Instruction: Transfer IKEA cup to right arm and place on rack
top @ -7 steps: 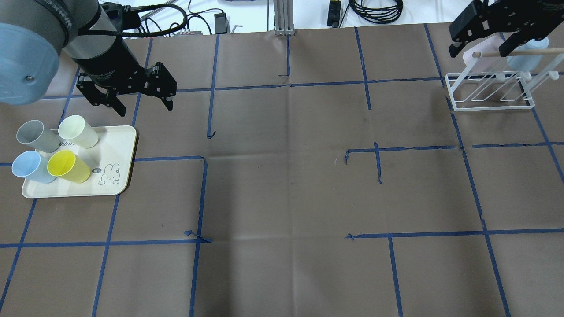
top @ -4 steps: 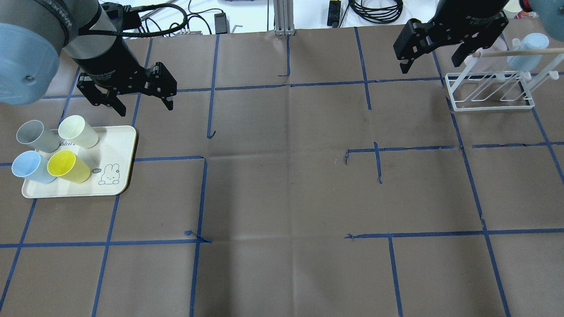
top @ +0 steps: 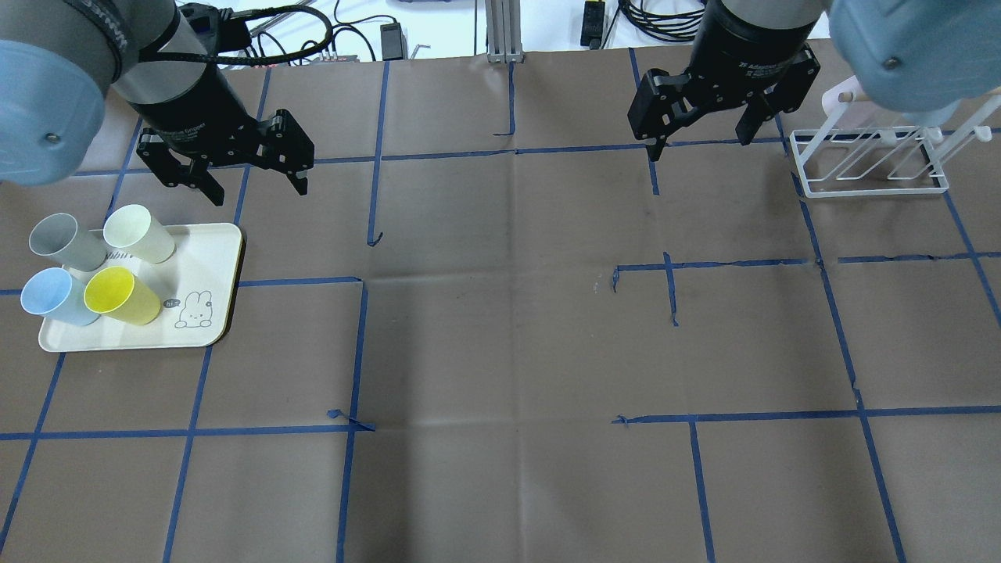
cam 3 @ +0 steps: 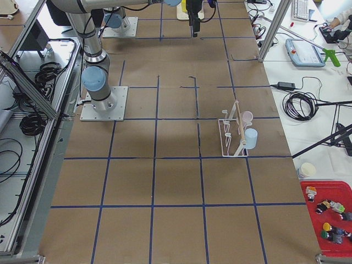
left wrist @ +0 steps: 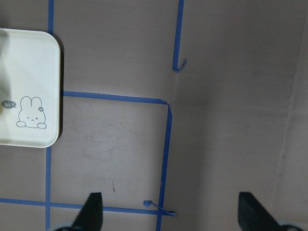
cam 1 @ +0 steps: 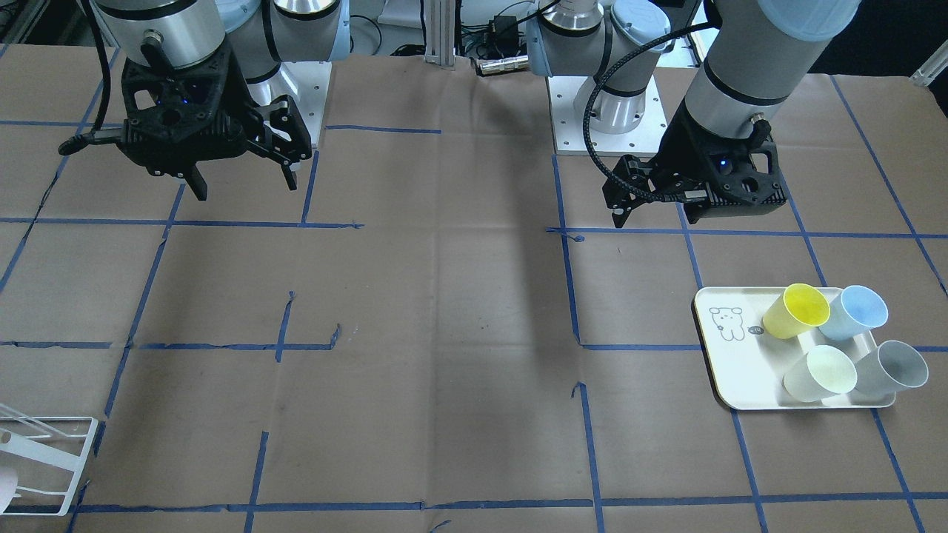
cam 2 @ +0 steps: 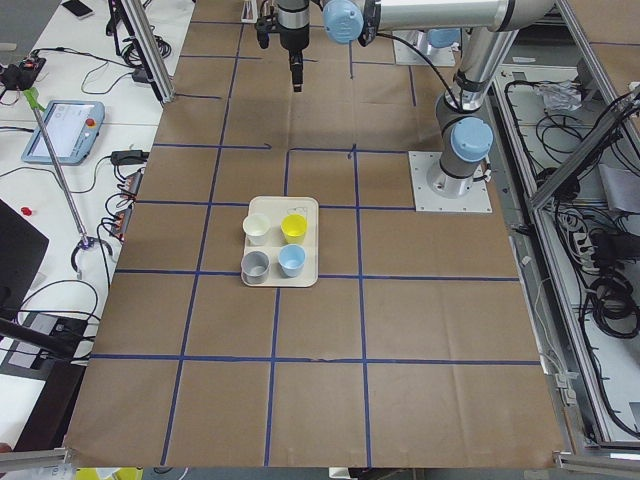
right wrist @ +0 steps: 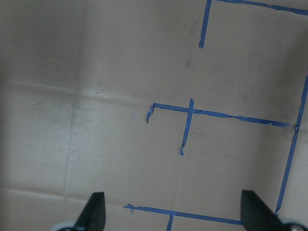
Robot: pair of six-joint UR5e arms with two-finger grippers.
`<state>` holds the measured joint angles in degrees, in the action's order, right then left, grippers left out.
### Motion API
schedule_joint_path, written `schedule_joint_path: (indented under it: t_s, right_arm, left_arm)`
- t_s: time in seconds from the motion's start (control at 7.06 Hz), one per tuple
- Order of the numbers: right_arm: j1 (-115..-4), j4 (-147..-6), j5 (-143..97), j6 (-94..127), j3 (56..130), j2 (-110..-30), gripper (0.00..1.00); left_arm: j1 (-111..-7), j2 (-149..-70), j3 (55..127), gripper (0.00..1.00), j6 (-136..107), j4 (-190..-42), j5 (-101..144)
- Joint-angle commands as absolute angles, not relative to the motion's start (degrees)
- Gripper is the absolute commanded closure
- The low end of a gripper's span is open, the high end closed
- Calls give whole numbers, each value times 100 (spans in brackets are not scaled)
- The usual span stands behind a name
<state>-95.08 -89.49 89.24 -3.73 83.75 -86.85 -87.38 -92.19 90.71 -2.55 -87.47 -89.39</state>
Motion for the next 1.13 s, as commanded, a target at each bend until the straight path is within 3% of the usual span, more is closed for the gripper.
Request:
schedule_joint_path:
  t_s: [0.0,0.99]
  right_arm:
    - [-9318,-8895,8912,-343,8472,-8666,0]
    - [-9202,-8842,8912,-316,8719,-9105,0]
  left_arm:
    - [-8745,-9220,9070,1,-255,-8754,-8938]
    - [-8745,-9229,9061,1,-255,-8763,-8930]
